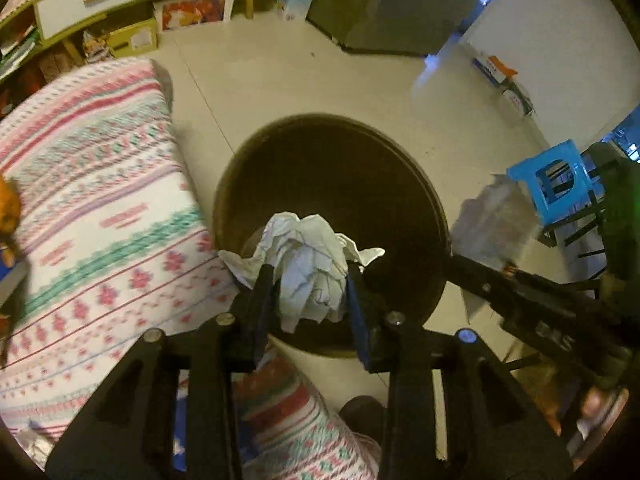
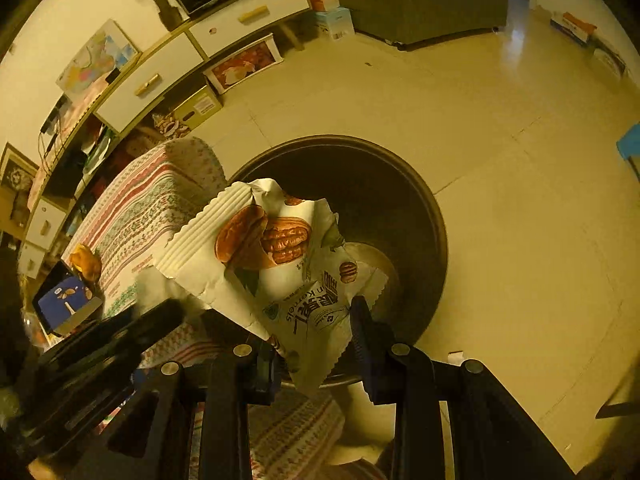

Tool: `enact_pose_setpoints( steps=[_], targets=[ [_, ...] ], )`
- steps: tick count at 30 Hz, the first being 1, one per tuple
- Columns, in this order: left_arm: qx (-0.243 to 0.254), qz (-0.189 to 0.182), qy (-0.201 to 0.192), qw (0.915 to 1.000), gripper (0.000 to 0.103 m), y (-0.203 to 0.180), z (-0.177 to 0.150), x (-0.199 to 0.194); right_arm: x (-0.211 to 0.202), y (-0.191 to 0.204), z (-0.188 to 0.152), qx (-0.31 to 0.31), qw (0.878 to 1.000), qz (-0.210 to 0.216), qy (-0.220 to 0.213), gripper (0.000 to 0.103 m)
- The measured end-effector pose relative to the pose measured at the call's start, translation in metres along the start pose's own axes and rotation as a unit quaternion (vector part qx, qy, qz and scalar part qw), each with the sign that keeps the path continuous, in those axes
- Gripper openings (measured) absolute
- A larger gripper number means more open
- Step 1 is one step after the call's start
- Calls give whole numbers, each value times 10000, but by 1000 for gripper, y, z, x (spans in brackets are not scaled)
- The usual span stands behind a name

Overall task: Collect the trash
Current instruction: 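Drop the tissue and wrapper into the brown bin from both grippers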

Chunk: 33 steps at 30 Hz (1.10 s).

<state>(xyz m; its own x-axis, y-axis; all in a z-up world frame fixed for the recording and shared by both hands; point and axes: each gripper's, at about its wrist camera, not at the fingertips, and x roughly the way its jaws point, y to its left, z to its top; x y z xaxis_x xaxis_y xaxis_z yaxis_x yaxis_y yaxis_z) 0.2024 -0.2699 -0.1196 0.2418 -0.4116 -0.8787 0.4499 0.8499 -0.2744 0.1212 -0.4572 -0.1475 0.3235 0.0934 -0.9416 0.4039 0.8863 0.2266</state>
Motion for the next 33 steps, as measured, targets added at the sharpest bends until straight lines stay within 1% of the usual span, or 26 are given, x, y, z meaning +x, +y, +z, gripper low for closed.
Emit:
enact_pose_setpoints(
  steps=[2,3,4,5,6,7,13,14,15,20,23,25,26,27,33],
  targets=[
    [-16,17,22,10000,44,-2,2,6,2,-2,1,18,10000,-5,14,31],
    [-20,12,27,10000,50,-3,3,8,2,-4,2,21,10000,-9,17,31],
    [-17,-23,30,10000,58,-4,4,8,3,-7,2,30,10000,-20,24,31],
    [-7,-19,-9,10000,62,-5,4,6,3,-9,2,41,10000,-31,33,31],
    [8,14,-76,10000,70,-7,4,4,5,-10,2,50,10000,-35,38,31],
    [31,30,-141,9999,75,-9,3,2,5,-13,1,61,10000,-43,46,31],
    [242,228,-237,9992,79,-7,1,-18,5,-15,-1,87,9999,-69,74,32],
    [270,243,-267,9990,80,-5,-2,-21,6,-14,-1,79,9999,-72,75,32],
    [299,272,-306,9987,83,-3,-6,-26,6,-13,-1,73,9999,-79,75,32],
    [259,323,-400,9983,84,13,-20,-47,9,-8,-2,6,10000,-80,57,33],
    [187,340,-485,9981,84,24,-30,-62,10,-6,-1,-26,10000,-89,-25,33],
    [134,349,-557,9977,85,33,-37,-74,9,-3,-1,-71,9998,-170,-60,47],
    [132,372,-578,9975,85,36,-39,-78,8,-1,-1,-85,9997,-211,-79,62],
    [138,407,-594,9973,86,39,-42,-82,7,0,-2,-95,9997,-222,-105,70],
    [71,657,-771,9948,88,63,-64,-110,2,9,-7,-209,9993,-273,-111,74]
  ],
)
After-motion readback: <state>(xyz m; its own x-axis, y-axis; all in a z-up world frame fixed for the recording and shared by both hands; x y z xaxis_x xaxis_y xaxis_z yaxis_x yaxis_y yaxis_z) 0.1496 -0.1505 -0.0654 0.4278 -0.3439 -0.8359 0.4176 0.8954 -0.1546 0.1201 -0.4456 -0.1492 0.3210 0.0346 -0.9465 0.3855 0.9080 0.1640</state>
